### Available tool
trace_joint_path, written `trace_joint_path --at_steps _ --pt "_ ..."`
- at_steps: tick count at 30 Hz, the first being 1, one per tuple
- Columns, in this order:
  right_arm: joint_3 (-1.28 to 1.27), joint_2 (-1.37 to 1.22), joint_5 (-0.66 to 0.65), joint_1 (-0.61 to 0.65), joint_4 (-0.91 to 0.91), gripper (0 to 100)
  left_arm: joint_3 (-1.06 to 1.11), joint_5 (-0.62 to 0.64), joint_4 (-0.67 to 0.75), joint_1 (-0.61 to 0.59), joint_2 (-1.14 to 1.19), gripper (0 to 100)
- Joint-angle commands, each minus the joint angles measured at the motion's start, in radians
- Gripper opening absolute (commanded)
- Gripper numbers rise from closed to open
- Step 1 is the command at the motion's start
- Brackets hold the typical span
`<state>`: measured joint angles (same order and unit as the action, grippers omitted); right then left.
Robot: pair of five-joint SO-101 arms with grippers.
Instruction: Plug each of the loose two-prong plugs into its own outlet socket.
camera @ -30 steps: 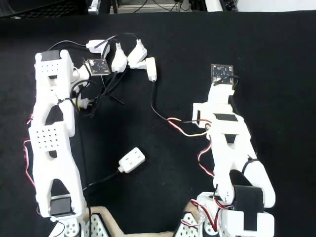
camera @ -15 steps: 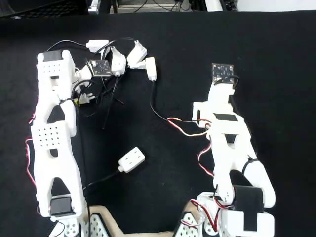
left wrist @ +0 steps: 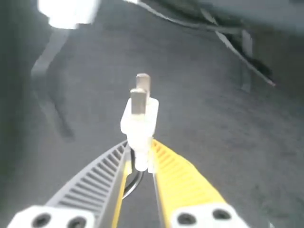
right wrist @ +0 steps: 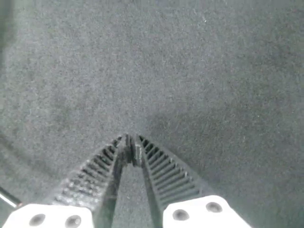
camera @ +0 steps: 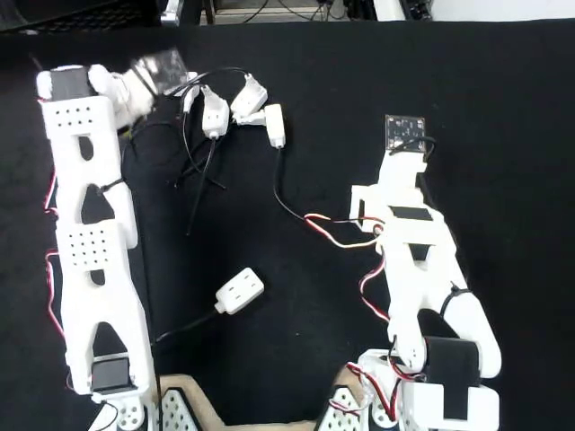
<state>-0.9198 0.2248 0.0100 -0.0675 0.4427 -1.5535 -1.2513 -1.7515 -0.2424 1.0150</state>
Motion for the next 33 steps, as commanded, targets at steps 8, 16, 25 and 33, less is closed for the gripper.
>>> trace_joint_path --at_steps 8,16,25,33 --pt "0.028 0.005 -0.008 0.015 -0.017 1.5 -0.108 0.311 -0.009 0.015 -0.114 3" --pt "0.024 0.004 -0.005 0.008 -0.034 1.5 -0.107 0.376 -0.011 0.197 -0.140 3" --pt "0.022 0.012 -0.002 -0.025 -0.034 1.5 0.286 0.405 -0.012 0.320 -0.169 3" --pt "0.030 0.012 0.100 -0.144 -0.038 1.5 0.512 0.404 -0.008 0.487 -0.158 3"
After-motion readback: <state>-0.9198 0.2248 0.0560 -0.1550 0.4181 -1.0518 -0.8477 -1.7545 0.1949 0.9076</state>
